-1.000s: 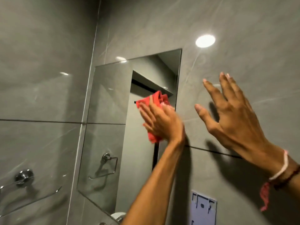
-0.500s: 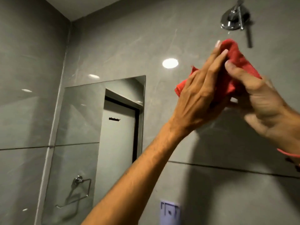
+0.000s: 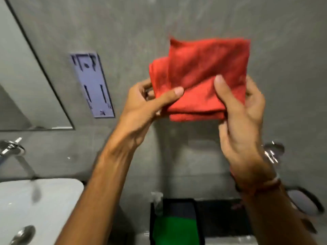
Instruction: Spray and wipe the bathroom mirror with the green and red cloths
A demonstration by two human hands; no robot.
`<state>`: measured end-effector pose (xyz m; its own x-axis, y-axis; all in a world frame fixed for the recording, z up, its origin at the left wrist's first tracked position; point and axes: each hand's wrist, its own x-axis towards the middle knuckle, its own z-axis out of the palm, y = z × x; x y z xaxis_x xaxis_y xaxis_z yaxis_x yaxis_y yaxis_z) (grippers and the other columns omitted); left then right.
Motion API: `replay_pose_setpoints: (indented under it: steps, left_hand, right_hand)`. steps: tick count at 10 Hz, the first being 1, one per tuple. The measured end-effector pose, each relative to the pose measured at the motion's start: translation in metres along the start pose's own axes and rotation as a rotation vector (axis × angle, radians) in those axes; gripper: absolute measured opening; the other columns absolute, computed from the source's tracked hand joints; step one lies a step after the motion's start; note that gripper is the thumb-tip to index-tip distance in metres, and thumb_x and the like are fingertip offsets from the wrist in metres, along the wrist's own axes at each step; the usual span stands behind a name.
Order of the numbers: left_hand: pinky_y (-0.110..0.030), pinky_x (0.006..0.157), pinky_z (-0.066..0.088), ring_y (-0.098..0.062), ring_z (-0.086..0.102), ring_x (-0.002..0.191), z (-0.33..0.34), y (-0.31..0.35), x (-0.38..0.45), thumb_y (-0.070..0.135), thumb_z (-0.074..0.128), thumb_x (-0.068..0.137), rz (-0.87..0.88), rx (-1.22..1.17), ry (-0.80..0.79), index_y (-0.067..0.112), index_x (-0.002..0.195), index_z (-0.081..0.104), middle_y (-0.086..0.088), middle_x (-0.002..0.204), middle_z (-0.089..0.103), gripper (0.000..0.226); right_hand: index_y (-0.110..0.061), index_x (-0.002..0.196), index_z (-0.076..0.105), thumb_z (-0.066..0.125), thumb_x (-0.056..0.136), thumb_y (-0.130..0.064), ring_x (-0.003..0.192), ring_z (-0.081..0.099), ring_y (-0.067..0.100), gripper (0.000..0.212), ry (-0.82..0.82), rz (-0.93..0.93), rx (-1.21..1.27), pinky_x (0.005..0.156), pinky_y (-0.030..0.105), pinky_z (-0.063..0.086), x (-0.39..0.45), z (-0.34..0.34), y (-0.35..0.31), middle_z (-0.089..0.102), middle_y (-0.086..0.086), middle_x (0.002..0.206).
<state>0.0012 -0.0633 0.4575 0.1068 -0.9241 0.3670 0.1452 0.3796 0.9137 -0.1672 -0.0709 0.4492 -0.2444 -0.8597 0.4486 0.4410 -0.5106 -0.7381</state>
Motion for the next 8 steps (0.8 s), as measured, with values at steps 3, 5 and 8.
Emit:
replay_pose_setpoints:
  steps: [3, 5, 8]
  left_hand:
    - [-0.033, 0.076, 0.058, -0.012, 0.065, 0.069, 0.015, -0.266, -0.153, -0.010, 0.071, 0.083, -0.725, 0.249, 0.210, 0.002, 0.098, 0.070, -0.004, 0.082, 0.072, 0.020]
    - [-0.030, 0.080, 0.049, -0.024, 0.065, 0.088, 0.011, -0.368, -0.180, -0.009, 0.073, 0.076, -0.931, 0.403, 0.254, 0.001, 0.117, 0.057, -0.014, 0.103, 0.070, 0.046]
    - [-0.027, 0.115, 0.037, -0.021, 0.051, 0.131, -0.004, -0.407, -0.176, -0.015, 0.065, 0.082, -0.932, 0.415, -0.013, 0.007, 0.152, 0.033, -0.017, 0.149, 0.050, 0.080]
  right_hand:
    - [0.009, 0.093, 0.075, 0.076, 0.090, 0.005, 0.078, 0.063, 0.024, 0.006, 0.110, 0.776, -0.606, 0.067, 0.028, 0.055, -0.131, -0.222, 0.159, 0.074, 0.021, 0.086]
    - [0.020, 0.114, 0.068, 0.062, 0.092, 0.020, 0.090, 0.055, 0.025, 0.023, 0.137, 1.115, -0.715, 0.076, 0.033, 0.047, -0.168, -0.277, 0.259, 0.064, 0.017, 0.101]
    - [0.007, 0.156, 0.043, 0.054, 0.096, 0.020, 0.143, 0.055, 0.039, 0.062, -0.306, 1.181, -0.837, 0.120, 0.043, 0.048, -0.162, -0.297, 0.303, 0.058, 0.023, 0.153]
